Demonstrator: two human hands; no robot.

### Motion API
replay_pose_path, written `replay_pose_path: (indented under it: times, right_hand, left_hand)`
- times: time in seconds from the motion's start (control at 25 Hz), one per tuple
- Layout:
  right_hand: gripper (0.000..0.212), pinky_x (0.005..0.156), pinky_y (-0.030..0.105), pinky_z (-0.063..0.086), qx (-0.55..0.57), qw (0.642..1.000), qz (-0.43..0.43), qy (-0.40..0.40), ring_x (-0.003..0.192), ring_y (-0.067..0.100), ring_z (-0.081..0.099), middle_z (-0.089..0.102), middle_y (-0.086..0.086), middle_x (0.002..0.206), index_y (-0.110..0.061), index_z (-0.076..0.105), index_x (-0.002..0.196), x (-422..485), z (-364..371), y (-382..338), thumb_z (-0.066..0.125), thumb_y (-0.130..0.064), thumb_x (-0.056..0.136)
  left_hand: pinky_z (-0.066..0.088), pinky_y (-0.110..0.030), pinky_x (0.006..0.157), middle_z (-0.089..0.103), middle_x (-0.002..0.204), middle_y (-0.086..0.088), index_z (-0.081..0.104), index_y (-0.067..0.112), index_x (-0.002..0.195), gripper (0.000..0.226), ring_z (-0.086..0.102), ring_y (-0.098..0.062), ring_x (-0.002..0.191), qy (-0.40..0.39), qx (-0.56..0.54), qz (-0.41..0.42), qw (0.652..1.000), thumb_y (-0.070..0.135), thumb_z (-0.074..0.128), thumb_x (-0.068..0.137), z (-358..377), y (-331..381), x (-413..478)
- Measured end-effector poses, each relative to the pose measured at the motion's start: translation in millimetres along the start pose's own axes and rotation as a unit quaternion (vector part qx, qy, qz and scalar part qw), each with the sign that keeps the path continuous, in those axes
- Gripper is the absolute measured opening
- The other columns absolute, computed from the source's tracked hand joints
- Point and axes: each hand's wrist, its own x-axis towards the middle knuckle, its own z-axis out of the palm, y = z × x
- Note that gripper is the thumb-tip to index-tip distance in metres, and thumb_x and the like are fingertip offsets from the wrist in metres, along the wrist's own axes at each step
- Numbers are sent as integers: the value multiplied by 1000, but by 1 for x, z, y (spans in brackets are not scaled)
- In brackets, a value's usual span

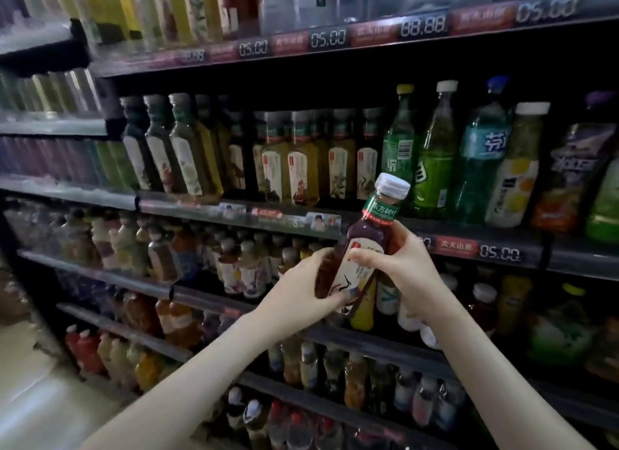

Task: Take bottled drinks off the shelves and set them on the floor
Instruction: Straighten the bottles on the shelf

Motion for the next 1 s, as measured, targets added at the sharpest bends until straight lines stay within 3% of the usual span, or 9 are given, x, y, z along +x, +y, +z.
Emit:
replay_pose_path:
  times: [0.16, 0.36, 0.48, 0.6, 0.72, 0.84, 1.0]
  right_hand:
    - [56, 73, 24, 54, 0, 999, 30, 36, 92, 12, 70, 74, -4, 98, -20, 61, 112, 9, 46, -2, 80, -15, 60]
    - [69, 92, 26, 52, -27, 996, 49, 72, 112, 4, 60, 62, -11, 122, -37, 38, 137, -2, 96, 1, 70, -12, 81]
    - [57, 101, 36, 48, -2, 996, 81, 44, 121, 10, 56, 56, -3, 134, -29, 40, 141, -27, 101, 1, 61, -21, 88]
    - [38, 95, 39, 52, -35, 992, 123, 2, 115, 16, 61, 60, 4, 130, -25, 54, 133, -52, 89, -6, 52, -13, 97]
    - [35, 81, 34, 56, -98, 986, 131, -12, 102, 14, 65, 65, 4, 120, -27, 56, 129, -69, 92, -10, 50, -11, 98]
    - [28, 67, 28, 54, -134, 982, 129, 21, 82, 8, 64, 67, 2, 107, -26, 55, 125, -75, 105, -15, 52, -22, 98]
    - [57, 64, 14, 48, -268, 951, 138, 69, 90, 3, 59, 58, -14, 107, -26, 43, 126, -60, 130, -23, 68, -50, 80]
  left_hand:
    - [54, -26, 85, 66, 103, 16, 43, 36, 125, 69, 62, 5, 92, -114, -113, 0, 987, 47, 78, 66, -36, -35, 26]
    - [55, -29, 86, 67, 105, 13, 51, 34, 114, 72, 64, 0, 94, -115, -209, -36, 970, 58, 73, 50, -45, -62, 18]
    - [52, -36, 93, 69, 111, 6, 56, 24, 119, 76, 66, -10, 100, -155, -342, -61, 925, 54, 78, 52, -48, -68, 7]
    - [54, -34, 83, 73, 102, -3, 62, 15, 114, 61, 69, -19, 94, -191, -434, -58, 878, 42, 77, 62, -54, -69, -12]
    - [54, -32, 79, 74, 97, 2, 62, 20, 108, 47, 70, -15, 90, -173, -411, -59, 893, 37, 77, 67, -56, -68, -32]
    - [55, -35, 86, 72, 100, 8, 57, 26, 111, 60, 68, -11, 93, -132, -341, -81, 927, 45, 85, 61, -54, -68, -44]
    - [51, -21, 66, 63, 91, 15, 45, 26, 113, 60, 62, 0, 81, -21, -92, -14, 995, 47, 76, 66, -58, -51, -48]
